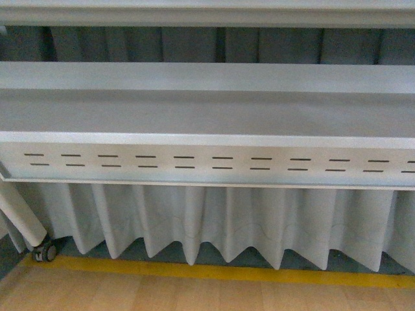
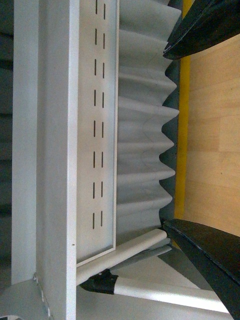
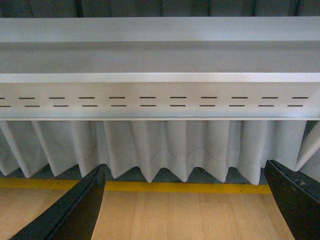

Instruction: Wind up and store yellow beetle toy

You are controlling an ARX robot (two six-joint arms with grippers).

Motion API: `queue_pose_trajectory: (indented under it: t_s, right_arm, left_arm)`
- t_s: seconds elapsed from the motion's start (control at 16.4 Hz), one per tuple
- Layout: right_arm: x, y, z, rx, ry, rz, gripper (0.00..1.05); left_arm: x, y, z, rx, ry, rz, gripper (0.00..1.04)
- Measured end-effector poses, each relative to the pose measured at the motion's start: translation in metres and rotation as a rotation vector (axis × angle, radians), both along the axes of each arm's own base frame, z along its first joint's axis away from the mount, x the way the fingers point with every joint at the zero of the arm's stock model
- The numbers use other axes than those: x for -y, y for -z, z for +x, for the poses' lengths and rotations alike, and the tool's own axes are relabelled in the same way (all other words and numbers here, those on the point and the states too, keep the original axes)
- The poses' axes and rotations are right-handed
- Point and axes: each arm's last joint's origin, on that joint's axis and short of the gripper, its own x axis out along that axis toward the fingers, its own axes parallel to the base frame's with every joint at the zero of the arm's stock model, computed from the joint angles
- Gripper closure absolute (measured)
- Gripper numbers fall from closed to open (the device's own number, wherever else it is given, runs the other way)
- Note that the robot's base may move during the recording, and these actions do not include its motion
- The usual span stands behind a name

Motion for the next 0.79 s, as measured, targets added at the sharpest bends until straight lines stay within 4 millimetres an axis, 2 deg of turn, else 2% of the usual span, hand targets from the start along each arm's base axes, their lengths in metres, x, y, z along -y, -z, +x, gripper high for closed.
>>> queue_pose_trajectory:
  t_s: [0.79]
  right_arm:
    - [0.0000,-0.0001,0.0000,0.000,0.000,0.000,0.07]
  left_arm:
    - [0.0000,0.0000,0.0000,0.000,0.000,0.000,0.07]
